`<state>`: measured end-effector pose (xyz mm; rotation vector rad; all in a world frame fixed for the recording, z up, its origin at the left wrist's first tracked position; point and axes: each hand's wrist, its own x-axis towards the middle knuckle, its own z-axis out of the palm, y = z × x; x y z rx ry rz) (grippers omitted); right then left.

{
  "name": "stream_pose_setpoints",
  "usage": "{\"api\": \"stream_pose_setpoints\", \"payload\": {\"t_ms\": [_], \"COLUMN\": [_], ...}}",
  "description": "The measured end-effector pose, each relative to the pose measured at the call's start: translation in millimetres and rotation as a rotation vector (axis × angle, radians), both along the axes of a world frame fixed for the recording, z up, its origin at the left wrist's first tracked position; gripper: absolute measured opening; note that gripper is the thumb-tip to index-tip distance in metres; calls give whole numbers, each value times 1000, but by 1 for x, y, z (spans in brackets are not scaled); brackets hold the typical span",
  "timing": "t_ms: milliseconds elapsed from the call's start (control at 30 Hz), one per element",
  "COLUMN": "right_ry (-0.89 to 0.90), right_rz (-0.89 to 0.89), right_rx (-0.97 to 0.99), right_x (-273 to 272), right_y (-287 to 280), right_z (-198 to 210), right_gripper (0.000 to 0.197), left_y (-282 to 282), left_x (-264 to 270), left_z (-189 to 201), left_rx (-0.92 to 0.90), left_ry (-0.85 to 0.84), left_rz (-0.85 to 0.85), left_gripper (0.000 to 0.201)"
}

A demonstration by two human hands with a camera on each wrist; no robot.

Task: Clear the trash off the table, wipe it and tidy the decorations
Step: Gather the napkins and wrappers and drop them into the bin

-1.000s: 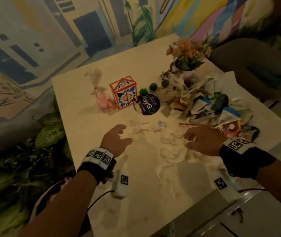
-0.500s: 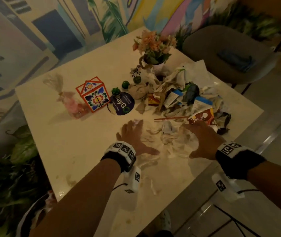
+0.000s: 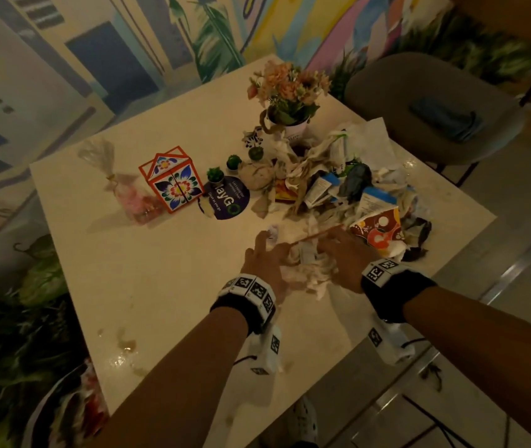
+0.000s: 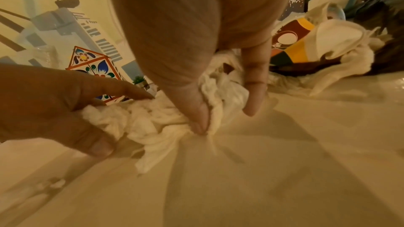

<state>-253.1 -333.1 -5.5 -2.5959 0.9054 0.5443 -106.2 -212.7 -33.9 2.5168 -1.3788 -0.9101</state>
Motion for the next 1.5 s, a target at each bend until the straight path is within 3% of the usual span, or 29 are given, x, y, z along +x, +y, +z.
{"api": "stream_pose_setpoints", "payload": {"t_ms": [67, 167, 300, 367, 400, 500, 600, 667, 833, 933, 1033, 1167, 1267, 1333, 1400, 1500], "right_ry": [-53, -107, -300, -368, -408, -495, -561, -597, -603, -617, -623, -618, -722, -715, -698, -676], "right_rz": [7, -44, -285, -397, -420, -403, -464, -474, -416, -460, -504, -470, -569, -622, -653, -618], "right_rx": [5, 51, 153, 246, 286, 322, 357, 362, 388, 397, 391, 389, 541, 659, 756, 594], "right_x": [-1, 0, 7, 13, 17, 29, 39, 45, 59, 64, 74, 90, 105, 119, 132, 147], "right_y": [-1, -6, -10, -13, -15, -22, -23, -20, -11, -7, -5, 13, 31, 43, 58, 79], "right_z": [0, 1, 26, 44, 53, 70, 81, 87, 94, 89, 84, 93, 96, 94, 90, 79], "right_gripper": [41, 24, 24, 35, 36, 11, 27, 30, 16, 11, 28, 11, 19, 29, 26, 19], "left_y": [-1, -1, 3, 7, 9, 13, 19, 22, 26, 35, 50, 76, 101, 119, 137, 166], "left_x": [-3, -1, 13, 24, 29, 45, 55, 60, 63, 63, 65, 76, 89, 97, 105, 115], "left_z": [-4, -9, -8, 0, 6, 24, 43, 54, 84, 95, 100, 100, 96, 92, 87, 77], "left_rx": [-101, -158, -184, -200, -219, -313, -414, -493, -634, -643, -653, -710, -738, -740, -738, -677], "left_ry": [-22, -39, -28, -45, -28, 156, 323, 422, 595, 651, 685, 748, 792, 816, 839, 830], "left_rz": [8, 59, 179, 286, 364, 552, 705, 796, 974, 1013, 1073, 1164, 1199, 1214, 1221, 1204], "left_gripper": [54, 38, 20, 6, 11, 21, 27, 19, 30, 32, 35, 37, 33, 31, 31, 40]}}
